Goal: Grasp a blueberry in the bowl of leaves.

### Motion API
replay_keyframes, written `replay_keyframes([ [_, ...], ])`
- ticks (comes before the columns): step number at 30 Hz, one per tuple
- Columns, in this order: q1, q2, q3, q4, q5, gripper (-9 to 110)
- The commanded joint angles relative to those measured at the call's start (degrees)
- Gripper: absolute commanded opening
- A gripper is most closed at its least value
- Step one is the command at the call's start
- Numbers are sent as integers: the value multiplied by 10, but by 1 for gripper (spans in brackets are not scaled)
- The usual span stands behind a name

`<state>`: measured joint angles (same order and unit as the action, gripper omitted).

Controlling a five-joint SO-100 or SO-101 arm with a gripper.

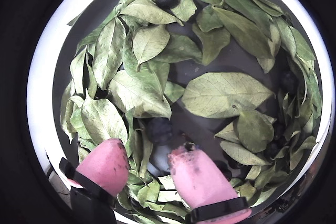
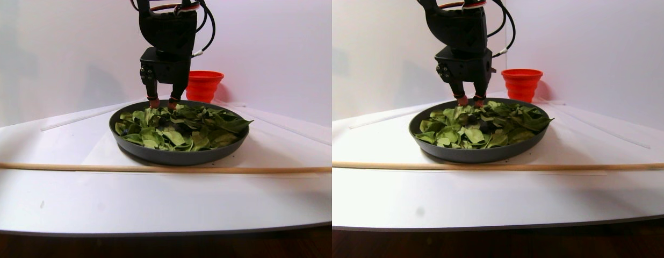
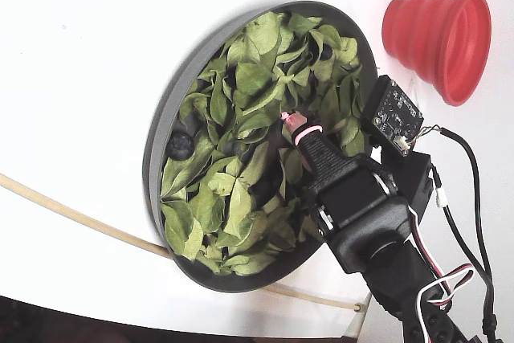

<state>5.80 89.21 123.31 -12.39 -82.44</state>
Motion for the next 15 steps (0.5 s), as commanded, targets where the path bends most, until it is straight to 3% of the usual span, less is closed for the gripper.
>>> replay_keyframes([
  [1,24,21,18,-13,-35,13],
  [15,24,20,12,-13,-29,13],
])
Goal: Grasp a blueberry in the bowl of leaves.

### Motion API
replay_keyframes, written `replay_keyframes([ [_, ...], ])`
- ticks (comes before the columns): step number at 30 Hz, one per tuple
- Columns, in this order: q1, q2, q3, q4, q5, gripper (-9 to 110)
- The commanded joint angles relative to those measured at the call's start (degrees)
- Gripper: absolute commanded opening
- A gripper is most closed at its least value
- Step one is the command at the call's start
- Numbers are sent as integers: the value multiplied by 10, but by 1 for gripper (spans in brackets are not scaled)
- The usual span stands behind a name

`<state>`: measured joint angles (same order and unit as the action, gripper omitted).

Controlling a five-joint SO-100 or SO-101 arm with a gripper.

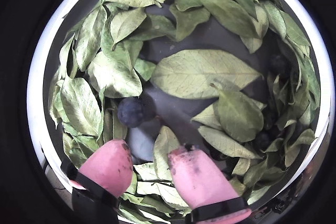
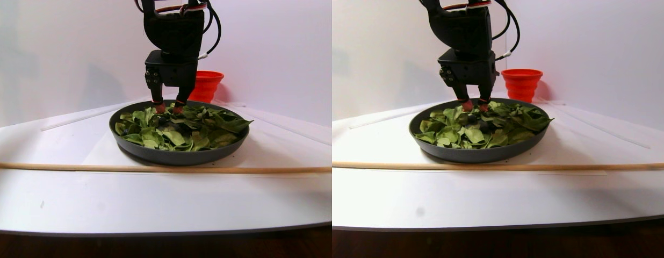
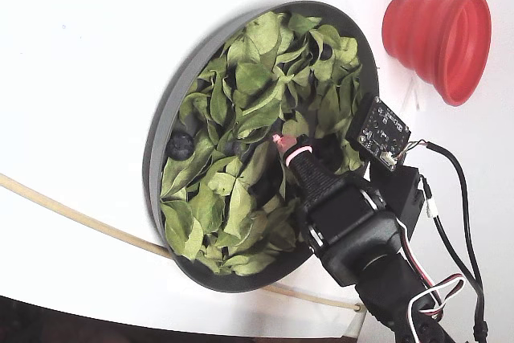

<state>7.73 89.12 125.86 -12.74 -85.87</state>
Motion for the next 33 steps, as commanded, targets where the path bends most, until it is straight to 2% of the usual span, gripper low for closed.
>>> replay_keyframes([
  [1,4,21,-13,-10,7,13],
  [33,-12,-28,-72,-11,50,16],
])
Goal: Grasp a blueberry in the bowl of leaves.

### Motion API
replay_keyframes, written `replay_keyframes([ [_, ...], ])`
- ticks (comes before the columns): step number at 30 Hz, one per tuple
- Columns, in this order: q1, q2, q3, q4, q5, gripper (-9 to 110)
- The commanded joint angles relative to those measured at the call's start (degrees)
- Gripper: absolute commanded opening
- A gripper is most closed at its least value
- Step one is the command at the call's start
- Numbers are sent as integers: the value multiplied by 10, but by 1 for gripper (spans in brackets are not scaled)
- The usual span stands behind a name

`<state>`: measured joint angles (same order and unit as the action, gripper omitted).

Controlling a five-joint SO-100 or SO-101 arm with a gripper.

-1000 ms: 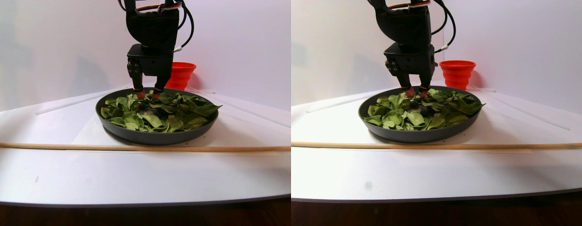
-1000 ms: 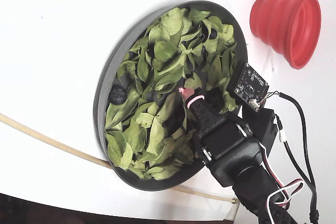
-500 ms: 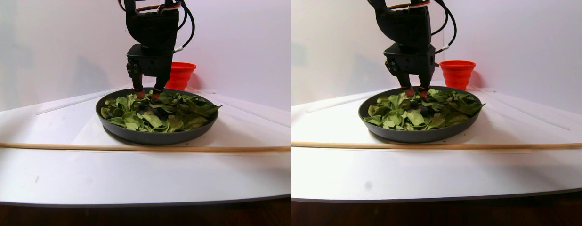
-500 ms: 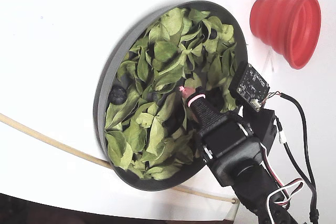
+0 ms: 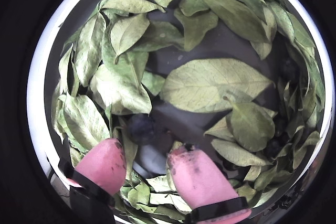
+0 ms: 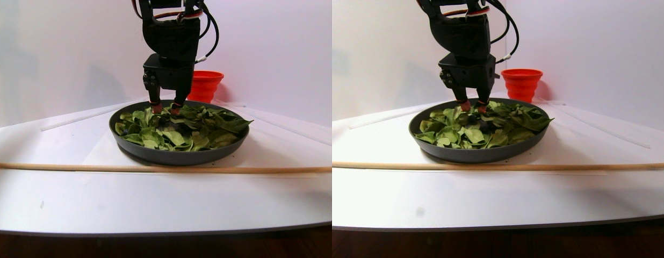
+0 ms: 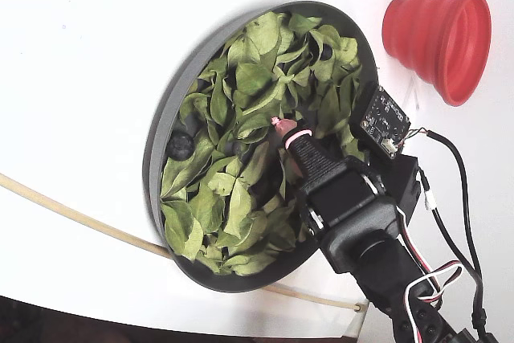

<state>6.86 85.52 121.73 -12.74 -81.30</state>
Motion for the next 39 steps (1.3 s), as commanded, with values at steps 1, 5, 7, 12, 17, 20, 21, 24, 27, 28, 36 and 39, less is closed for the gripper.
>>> replay_keyframes([
  [1,-4,7,-33,-11,5,16],
  [5,-6,0,-39,-13,11,16],
  [7,-7,-4,-41,-15,13,16],
  [12,-9,-16,-44,-26,21,16],
  [17,-10,-30,-52,-33,25,16],
  [20,-10,-37,-55,-35,27,16],
  [21,-10,-40,-57,-35,27,16],
  [24,-10,-47,-62,-39,28,15],
  [27,-9,-54,-67,-41,28,15],
  [28,-9,-57,-68,-41,29,15],
  [36,-11,-75,-74,-48,34,15],
  [39,-13,-83,-74,-54,38,15],
])
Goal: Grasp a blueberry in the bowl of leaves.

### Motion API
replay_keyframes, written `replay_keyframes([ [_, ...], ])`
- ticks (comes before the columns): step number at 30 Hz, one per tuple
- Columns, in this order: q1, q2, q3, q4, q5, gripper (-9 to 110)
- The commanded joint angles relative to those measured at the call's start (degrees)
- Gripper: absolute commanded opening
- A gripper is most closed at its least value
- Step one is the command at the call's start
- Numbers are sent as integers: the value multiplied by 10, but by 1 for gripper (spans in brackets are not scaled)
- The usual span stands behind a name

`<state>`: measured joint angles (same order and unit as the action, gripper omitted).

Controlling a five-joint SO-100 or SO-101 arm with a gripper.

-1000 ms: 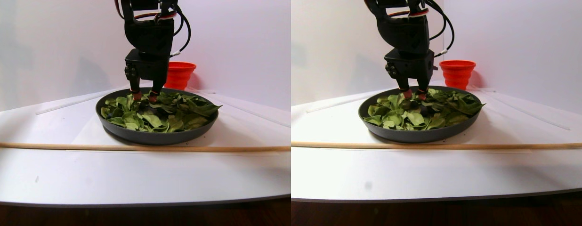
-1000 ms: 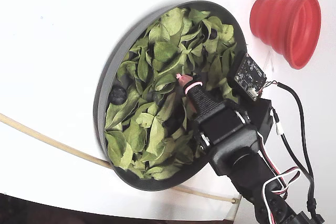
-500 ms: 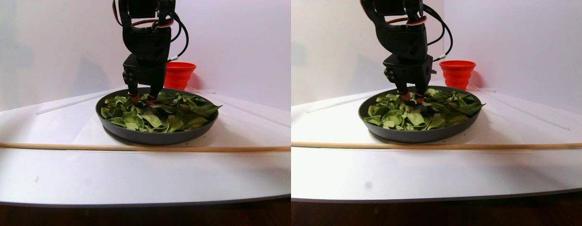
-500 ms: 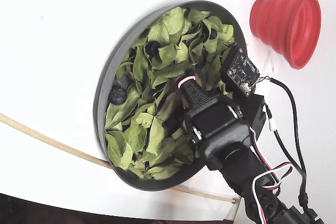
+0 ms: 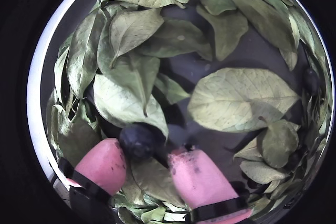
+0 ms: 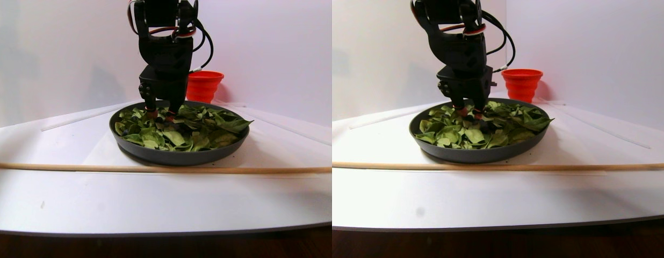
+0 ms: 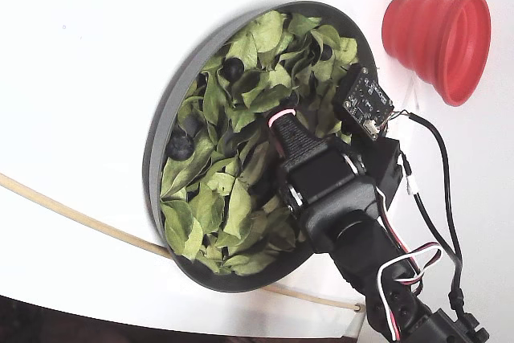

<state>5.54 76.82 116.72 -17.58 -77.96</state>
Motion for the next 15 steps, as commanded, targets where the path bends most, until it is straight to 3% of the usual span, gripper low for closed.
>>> replay_keyframes([
  [1,-1,3,-24,-8,4,15],
  [15,-4,-26,-29,-20,2,14],
])
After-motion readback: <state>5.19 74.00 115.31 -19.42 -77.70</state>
